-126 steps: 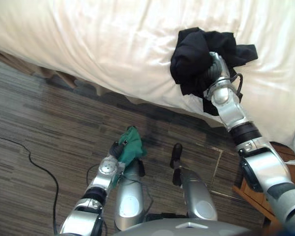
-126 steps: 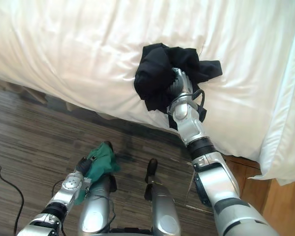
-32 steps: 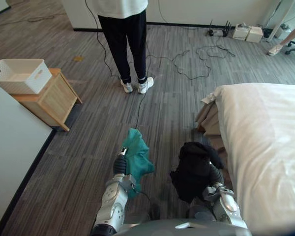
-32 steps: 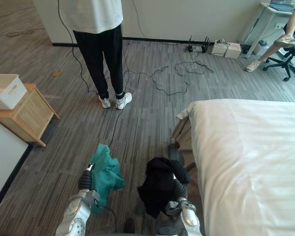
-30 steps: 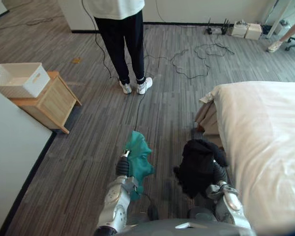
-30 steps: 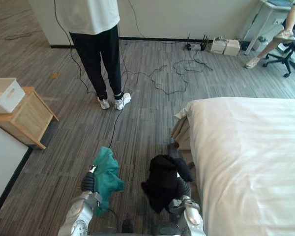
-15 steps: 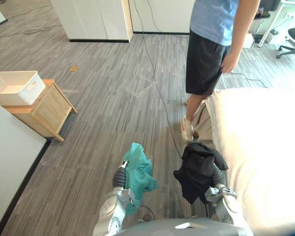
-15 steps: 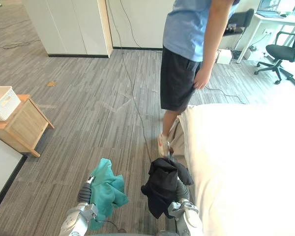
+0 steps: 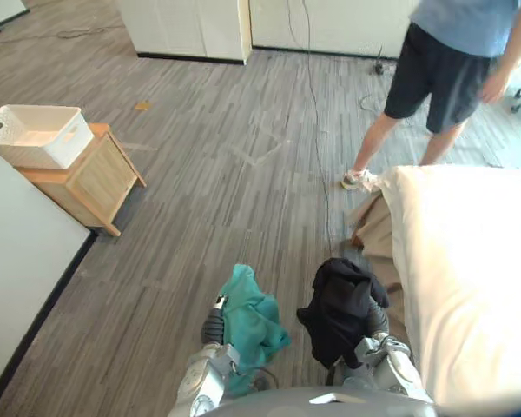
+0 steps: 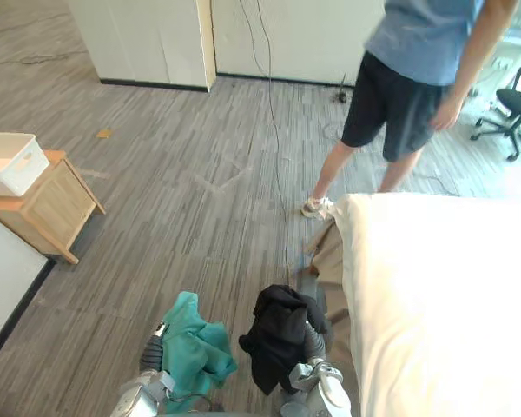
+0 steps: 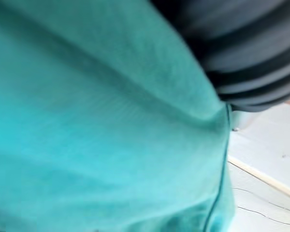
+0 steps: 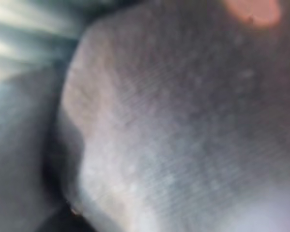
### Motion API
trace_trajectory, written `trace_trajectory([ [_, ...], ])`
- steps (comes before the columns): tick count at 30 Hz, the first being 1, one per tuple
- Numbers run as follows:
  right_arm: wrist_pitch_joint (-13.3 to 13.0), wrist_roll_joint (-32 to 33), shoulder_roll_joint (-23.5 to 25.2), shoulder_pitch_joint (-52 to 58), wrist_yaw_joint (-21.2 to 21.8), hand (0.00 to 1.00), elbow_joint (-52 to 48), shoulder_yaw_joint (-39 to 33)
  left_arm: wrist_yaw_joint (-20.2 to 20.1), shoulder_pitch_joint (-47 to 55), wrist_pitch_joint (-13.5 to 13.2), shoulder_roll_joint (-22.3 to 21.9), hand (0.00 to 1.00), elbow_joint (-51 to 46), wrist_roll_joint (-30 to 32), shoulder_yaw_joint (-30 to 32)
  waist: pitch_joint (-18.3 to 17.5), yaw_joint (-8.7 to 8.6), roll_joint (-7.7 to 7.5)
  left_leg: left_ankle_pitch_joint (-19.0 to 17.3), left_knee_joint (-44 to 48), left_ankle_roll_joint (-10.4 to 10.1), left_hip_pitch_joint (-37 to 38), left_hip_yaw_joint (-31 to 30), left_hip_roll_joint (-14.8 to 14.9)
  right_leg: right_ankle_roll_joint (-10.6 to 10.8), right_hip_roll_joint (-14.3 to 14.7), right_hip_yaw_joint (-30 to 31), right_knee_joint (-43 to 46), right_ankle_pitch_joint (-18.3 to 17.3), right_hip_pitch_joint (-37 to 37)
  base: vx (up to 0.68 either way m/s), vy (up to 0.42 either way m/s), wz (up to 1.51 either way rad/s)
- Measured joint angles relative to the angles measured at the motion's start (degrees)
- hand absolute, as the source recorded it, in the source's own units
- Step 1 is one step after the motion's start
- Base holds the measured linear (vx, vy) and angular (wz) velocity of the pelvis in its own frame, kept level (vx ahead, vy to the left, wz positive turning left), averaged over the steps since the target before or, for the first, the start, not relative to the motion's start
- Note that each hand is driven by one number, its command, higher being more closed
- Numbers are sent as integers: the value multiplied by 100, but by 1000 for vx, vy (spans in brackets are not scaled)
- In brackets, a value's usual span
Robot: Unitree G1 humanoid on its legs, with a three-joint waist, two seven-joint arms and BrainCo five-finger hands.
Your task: Tidy the bed and pick cloth on bed and put in laundry
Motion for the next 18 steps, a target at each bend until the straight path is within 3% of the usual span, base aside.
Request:
trace_trajectory([
  [3,10,69,-11,70,114,100,0,33,-8,-98,-6,-42,100,123,-1,-10,37,-9,46,-205,144,-99,35,-160,223,-76,317,17,-1177,204,-136,146,-104,23],
  [5,43,176,-21,128,114,100,0,33,-13,-92,-7,-49,100,245,-1,-12,78,4,78,-477,260,-152,142,-176,337,-96,461,106,-2108,755,-195,214,-200,-1],
  [6,51,202,-23,219,112,100,-18,33,-27,-55,-9,-45,100,290,-1,-17,119,7,65,-671,359,-230,217,-192,374,0,444,176,-2546,1099,-207,261,-344,7],
  [8,103,202,-25,370,96,100,-20,48,-83,62,-48,-40,100,294,0,-36,150,1,-16,-992,540,-387,385,-289,375,15,270,437,-2471,1195,-306,264,-373,22],
  [9,119,202,-50,474,84,100,-22,73,-87,117,-79,-73,100,299,-2,-57,145,-14,1,-1197,631,-494,474,-404,452,-109,245,397,-1991,1373,-440,220,-277,35],
  [10,119,202,-80,498,84,100,-28,95,-93,125,-84,-85,100,300,-1,-66,119,-39,-20,-1244,639,-546,500,-464,543,-183,299,359,-1796,1336,-482,453,-516,50],
  [11,129,200,-244,622,82,100,-263,200,-144,206,-119,-173,100,299,-38,-90,-1,-80,245,-1367,541,-474,513,-510,830,-475,542,150,-1442,962,-633,422,-342,38],
  [12,111,205,-330,598,85,100,-340,191,-226,251,-145,-245,100,306,-156,-87,-41,-64,356,-1353,1267,-616,336,-638,893,-648,677,88,-1343,735,-665,499,-405,26],
  [13,118,205,-329,520,80,100,-310,177,-247,251,-144,-273,100,313,-208,-88,-42,-71,354,-1351,1872,-659,139,-639,877,-721,712,78,-1317,664,-664,428,-287,3],
  [15,119,194,-315,363,88,100,-334,171,-353,258,-161,-367,100,308,-224,-85,-43,-83,417,-491,4088,-938,-643,-698,988,-891,975,-82,-1400,352,-271,417,-287,12],
  [16,119,188,-321,350,98,100,-336,171,-369,252,-183,-380,100,310,-224,-84,-33,-84,442,-196,4433,-979,-786,-719,1081,-933,1047,-108,-1460,304,-141,420,-229,16],
  [17,117,161,-362,289,124,100,-337,162,-418,271,-213,-429,100,313,-224,-85,13,-42,485,37,5502,-1018,-1220,-718,1306,-995,1223,-135,-1681,240,205,406,-182,0],
  [18,117,136,-421,280,147,100,-334,148,-478,312,-214,-458,100,313,-223,-85,35,42,503,-78,6318,-907,-1581,-607,1413,-1033,1343,-116,-1889,202,509,493,-187,-4],
])
